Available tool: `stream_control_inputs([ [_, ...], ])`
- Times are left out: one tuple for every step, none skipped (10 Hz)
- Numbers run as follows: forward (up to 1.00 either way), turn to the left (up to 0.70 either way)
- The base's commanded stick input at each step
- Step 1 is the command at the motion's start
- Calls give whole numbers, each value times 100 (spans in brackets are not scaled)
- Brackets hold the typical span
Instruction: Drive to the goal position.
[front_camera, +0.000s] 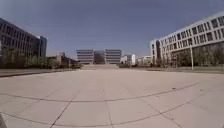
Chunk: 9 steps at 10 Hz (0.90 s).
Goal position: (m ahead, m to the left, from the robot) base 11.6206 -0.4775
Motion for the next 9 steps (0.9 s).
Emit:
stream_control_inputs([
  [4,0],
  [4,0],
  [4,0],
  [4,0],
  [4,0],
  [4,0],
  [4,0],
  [4,0],
  [4,0],
])
